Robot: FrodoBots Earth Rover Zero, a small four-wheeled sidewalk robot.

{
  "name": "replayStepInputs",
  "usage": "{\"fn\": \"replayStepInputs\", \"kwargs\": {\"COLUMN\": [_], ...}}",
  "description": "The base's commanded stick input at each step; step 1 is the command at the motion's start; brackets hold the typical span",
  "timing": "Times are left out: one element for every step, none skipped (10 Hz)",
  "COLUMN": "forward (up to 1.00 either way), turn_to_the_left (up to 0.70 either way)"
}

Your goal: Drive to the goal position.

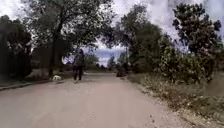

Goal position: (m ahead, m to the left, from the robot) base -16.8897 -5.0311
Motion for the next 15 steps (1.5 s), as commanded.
{"fn": "replayStepInputs", "kwargs": {"forward": [0.85,0.85,0.85,0.85,0.85,0.85,0.85,0.85,0.85,0.85,0.85,0.85,0.85,0.85,0.85], "turn_to_the_left": [0.0,0.0,0.0,0.0,0.0,0.0,0.0,0.0,0.0,0.0,0.0,0.0,0.0,0.34,0.34]}}
